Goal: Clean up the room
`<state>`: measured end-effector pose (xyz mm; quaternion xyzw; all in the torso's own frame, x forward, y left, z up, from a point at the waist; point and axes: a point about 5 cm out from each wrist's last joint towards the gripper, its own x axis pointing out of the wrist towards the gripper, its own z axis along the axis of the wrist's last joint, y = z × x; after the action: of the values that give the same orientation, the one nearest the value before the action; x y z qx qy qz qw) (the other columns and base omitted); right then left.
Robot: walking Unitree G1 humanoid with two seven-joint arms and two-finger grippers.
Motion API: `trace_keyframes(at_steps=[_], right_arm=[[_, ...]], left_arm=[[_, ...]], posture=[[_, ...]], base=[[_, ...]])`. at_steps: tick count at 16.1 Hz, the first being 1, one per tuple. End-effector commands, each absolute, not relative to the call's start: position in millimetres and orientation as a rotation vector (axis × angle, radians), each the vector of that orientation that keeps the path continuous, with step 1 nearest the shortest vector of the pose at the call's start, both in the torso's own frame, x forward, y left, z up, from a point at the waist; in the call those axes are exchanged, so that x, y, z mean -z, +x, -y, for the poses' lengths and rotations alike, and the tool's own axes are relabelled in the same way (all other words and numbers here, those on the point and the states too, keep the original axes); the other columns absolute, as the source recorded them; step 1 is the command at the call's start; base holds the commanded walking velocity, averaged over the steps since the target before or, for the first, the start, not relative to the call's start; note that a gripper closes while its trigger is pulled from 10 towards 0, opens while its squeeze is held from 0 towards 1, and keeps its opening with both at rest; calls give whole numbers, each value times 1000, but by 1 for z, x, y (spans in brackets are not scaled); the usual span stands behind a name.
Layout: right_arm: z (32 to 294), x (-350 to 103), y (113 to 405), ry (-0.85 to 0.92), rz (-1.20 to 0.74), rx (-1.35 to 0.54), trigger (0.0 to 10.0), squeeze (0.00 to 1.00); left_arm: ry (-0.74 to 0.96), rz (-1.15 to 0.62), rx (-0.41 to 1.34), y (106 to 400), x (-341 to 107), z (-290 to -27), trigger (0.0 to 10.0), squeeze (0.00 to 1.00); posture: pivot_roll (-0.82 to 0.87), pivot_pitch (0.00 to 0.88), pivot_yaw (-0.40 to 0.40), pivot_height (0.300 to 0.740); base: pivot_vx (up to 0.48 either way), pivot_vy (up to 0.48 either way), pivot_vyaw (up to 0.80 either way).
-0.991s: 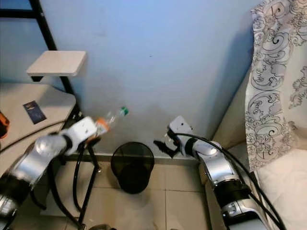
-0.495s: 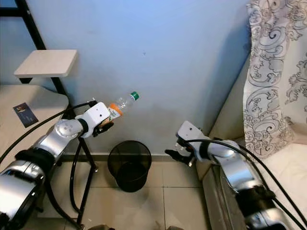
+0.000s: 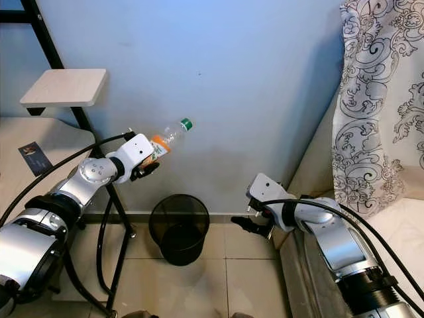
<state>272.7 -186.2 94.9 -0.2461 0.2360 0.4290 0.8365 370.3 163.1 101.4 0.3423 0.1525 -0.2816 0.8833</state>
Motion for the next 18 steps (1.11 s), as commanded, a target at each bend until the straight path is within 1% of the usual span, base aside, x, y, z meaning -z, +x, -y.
trace_keyframes(at_steps=[1,4,12,13,14,15,16,17,18], right_arm=[[187,-100,274,-526,-494,-907,10000,0],[184,-102,274,-523,-498,-903,10000,0],[181,-100,274,-518,-507,-903,10000,0],[180,-99,274,-506,-503,-880,10000,0],[178,-97,273,-484,-487,-844,10000,0],[176,-96,275,-432,-460,-763,10000,0],[174,-95,278,-378,-429,-685,10000,0],[173,-95,279,-342,-411,-633,10000,0],[171,-96,282,-251,-380,-546,10000,0]], left_arm=[[691,-291,591,375,-110,-159,10000,1000],[691,-300,606,374,-108,-157,10000,1000],[695,-364,621,367,-94,-165,10000,1000],[645,-353,602,366,-94,-164,10000,1000],[556,-339,573,366,-93,-162,10000,1000],[400,-331,513,367,-92,-159,10000,1000],[284,-326,469,367,-92,-157,10000,1000],[211,-324,441,367,-91,-155,10000,1000],[176,-302,440,365,-89,-150,10000,412]], posture=[[-243,0,19,740],[-243,0,19,740],[-227,0,12,740],[-222,0,16,740],[-218,0,21,740],[-211,0,37,740],[-209,0,43,740],[-206,0,50,740],[-204,0,55,740]], base=[[0,0,0],[0,0,0],[0,0,0],[0,0,0],[0,0,0],[0,0,0],[0,0,0],[0,0,0],[0,0,0]])
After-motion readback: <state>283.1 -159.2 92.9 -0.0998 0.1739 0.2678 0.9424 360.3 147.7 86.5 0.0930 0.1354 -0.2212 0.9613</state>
